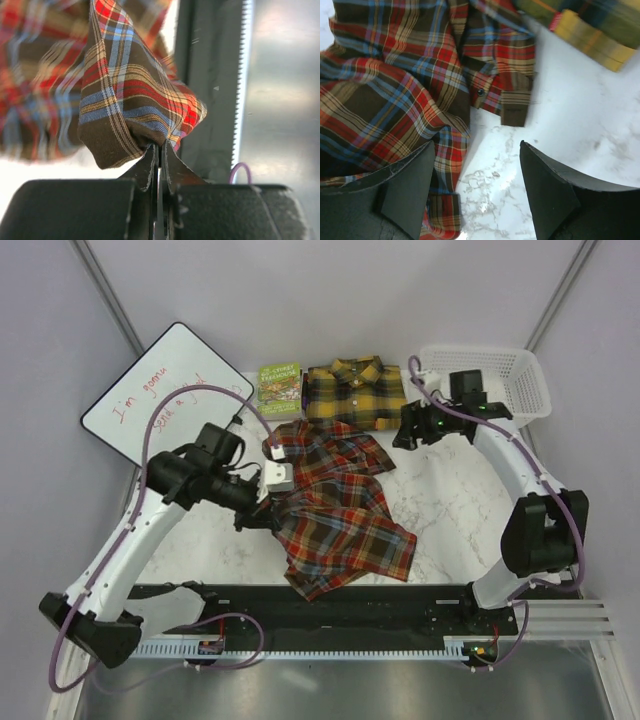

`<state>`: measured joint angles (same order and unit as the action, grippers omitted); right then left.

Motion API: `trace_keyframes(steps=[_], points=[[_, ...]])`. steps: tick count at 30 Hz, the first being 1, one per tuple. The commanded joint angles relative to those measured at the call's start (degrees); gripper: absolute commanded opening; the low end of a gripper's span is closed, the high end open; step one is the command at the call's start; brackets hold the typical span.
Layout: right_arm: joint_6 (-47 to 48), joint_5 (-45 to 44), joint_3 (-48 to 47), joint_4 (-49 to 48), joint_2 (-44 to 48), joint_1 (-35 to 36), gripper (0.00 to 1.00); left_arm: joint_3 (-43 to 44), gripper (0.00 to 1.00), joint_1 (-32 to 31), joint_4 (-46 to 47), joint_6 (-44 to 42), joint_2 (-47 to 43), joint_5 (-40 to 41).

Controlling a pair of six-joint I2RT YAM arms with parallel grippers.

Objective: Fold and stack the long sleeve shirts
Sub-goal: Move the shirt to the center of the board, then flatten the shirt out

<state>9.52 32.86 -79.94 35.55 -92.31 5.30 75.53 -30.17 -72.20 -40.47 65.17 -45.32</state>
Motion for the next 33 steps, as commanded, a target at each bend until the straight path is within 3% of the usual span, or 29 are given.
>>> trace_keyframes(steps=[1, 4, 10, 18, 21, 22, 25, 29, 33], points=[[2.9, -6.8, 0.3, -5.7, -4.4, 7.6, 0.75, -3.8, 0.02, 13.7, -8.5, -10.9, -4.8, 2.4], [4.2, -11.9, -3.2, -7.5, -11.3, 11.9, 0.74, -7.5, 0.02, 20.8, -8.0, -13.8, -5.8, 7.0], [7.0, -21.9, -10.7, -9.9, -21.8, 16.6, 0.72, -7.8, 0.02, 30.1, -0.8, -8.6, -6.4, 12.8], [7.2, -27.2, -12.4, -8.4, -27.9, 19.2, 0.71, -8.0, 0.02, 33.1, 7.1, -0.6, -4.7, 17.3], [8.2, -29.1, -10.2, -7.1, -28.4, 19.6, 0.46, -7.2, 0.02, 34.0, 9.1, 2.5, -2.9, 18.7], [10.3, -28.9, -8.8, -3.9, -27.9, 19.7, 0.26, -6.4, 0.02, 34.7, 9.3, 3.7, -2.1, 18.5], [13.9, -27.0, -3.6, 4.5, -23.7, 20.2, 0.0, -4.8, 0.02, 36.0, 11.5, 7.1, 0.7, 18.7], [25.2, -20.5, 7.4, 14.6, -10.2, 21.3, 0.0, -2.9, 0.02, 36.6, 17.3, 12.7, 6.3, 19.0], [33.0, -12.5, 13.8, 26.5, 4.3, 28.6, 0.0, 6.3, 0.02, 36.6, 21.7, 19.5, 16.5, 14.1]])
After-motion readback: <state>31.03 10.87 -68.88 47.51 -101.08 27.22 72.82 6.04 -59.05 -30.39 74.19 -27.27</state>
